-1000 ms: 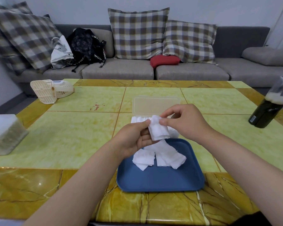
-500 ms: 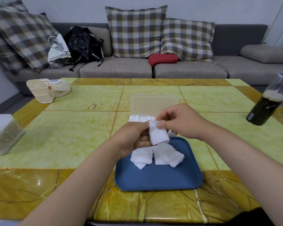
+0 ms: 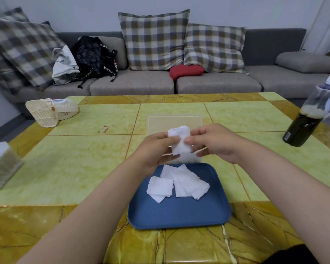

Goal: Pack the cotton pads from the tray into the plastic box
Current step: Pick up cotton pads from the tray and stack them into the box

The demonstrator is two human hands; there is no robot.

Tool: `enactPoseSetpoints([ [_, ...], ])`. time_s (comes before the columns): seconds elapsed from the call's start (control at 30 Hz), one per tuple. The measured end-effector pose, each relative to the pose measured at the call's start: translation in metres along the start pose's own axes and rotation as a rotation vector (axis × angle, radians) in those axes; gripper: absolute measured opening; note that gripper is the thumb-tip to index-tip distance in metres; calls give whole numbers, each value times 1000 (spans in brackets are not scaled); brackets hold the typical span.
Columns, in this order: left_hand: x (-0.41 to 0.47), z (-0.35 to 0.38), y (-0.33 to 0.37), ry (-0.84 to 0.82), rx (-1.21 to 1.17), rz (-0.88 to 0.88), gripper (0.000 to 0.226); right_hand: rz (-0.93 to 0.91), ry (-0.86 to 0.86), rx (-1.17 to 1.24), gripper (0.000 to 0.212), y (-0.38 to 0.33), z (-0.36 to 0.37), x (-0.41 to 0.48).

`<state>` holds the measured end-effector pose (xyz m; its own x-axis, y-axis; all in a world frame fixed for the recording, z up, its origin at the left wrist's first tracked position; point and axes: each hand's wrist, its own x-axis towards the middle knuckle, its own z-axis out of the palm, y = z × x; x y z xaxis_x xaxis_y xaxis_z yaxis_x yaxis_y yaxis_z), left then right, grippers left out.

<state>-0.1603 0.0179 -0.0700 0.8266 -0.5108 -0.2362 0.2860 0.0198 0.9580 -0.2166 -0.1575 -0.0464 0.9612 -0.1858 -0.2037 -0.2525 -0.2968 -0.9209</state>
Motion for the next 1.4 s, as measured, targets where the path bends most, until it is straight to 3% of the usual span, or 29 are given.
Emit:
enactPoseSetpoints([
  [0.13, 24, 16, 10, 80, 161, 134, 19, 1, 70, 152, 11, -6, -19, 11],
  [0.23, 50, 22, 10, 203, 582, 356, 20, 39, 236, 333, 15, -4, -35, 25],
  [0.33, 66, 26, 7, 63, 975, 440, 23, 158, 317, 441, 5, 3, -44, 37],
  [0.47, 82, 25, -11, -129, 1299, 426, 27, 258, 240, 402, 17, 14, -35, 45],
  [0.67, 83, 28, -18, -60, 1392, 414, 31, 306, 276, -69, 25, 19, -15, 50],
  [0.77, 87, 38, -14, 20, 1416, 350, 30, 294, 304, -125, 24, 21, -13, 54],
  [0.9, 95, 47, -10, 67, 1439, 231, 11, 167, 414, -93, 33, 24, -8, 55],
  [0.97, 95, 48, -9, 70, 1471, 209, 15, 143, 417, -105, 28, 28, -3, 52],
  [1.17, 92, 42, -1, 106, 1647, 119, 17, 34, 347, -473, 9, 34, 3, 51],
  [1.3, 91, 30, 5, 162, 1741, -4, 22, -4, 361, -755, 22, 29, 9, 50],
  [1.4, 91, 25, 2, 169, 1744, -3, 32, 17, 376, -948, 25, 21, 16, 51],
])
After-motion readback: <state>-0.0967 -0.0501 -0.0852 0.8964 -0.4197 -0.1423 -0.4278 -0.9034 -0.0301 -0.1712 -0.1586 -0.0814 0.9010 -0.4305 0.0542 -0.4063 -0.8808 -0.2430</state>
